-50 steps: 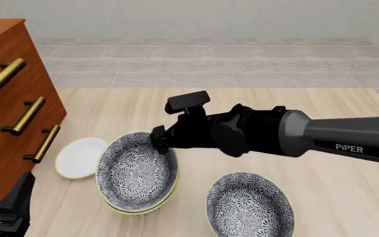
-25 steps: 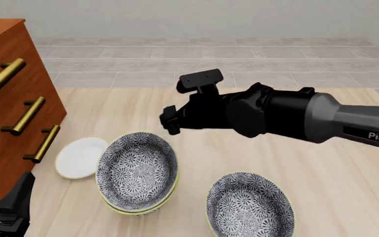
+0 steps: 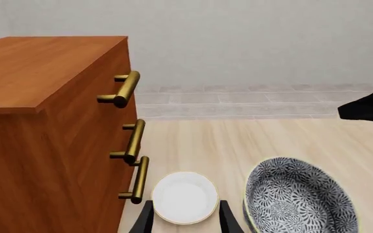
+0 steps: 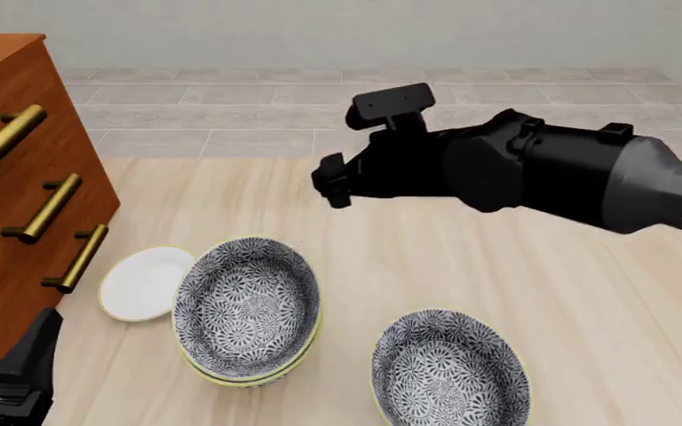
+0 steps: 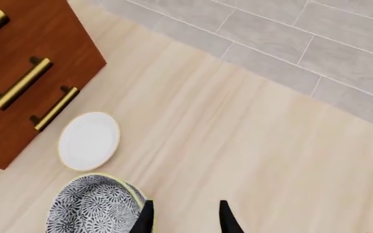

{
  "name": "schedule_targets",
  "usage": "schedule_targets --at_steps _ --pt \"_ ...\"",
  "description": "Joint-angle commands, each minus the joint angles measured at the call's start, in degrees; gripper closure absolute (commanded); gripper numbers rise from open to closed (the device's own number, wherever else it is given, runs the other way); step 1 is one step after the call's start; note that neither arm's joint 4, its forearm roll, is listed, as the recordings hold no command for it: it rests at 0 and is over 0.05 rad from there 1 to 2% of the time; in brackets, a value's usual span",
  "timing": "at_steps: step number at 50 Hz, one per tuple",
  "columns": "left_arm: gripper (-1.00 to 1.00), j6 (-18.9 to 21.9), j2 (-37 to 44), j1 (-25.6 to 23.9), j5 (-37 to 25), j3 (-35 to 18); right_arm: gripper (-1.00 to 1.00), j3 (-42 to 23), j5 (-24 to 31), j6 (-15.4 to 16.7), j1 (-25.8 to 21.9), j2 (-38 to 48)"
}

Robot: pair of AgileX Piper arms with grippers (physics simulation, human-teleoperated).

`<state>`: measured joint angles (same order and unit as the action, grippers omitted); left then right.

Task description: Stack the bowl at the front on the bowl in the middle.

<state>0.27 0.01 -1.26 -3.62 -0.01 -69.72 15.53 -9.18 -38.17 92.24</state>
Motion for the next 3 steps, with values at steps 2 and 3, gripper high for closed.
schedule_targets --at_steps 2,3 --pt "-1.0 -0.62 0.0 -0.13 0.54 0.0 -1.0 -0.98 3.12 2.91 2.64 -3.6" --pt "-1.0 -0.59 0.0 -0.15 0.53 0.0 -1.0 -0.97 3.22 3.15 2.89 -3.85"
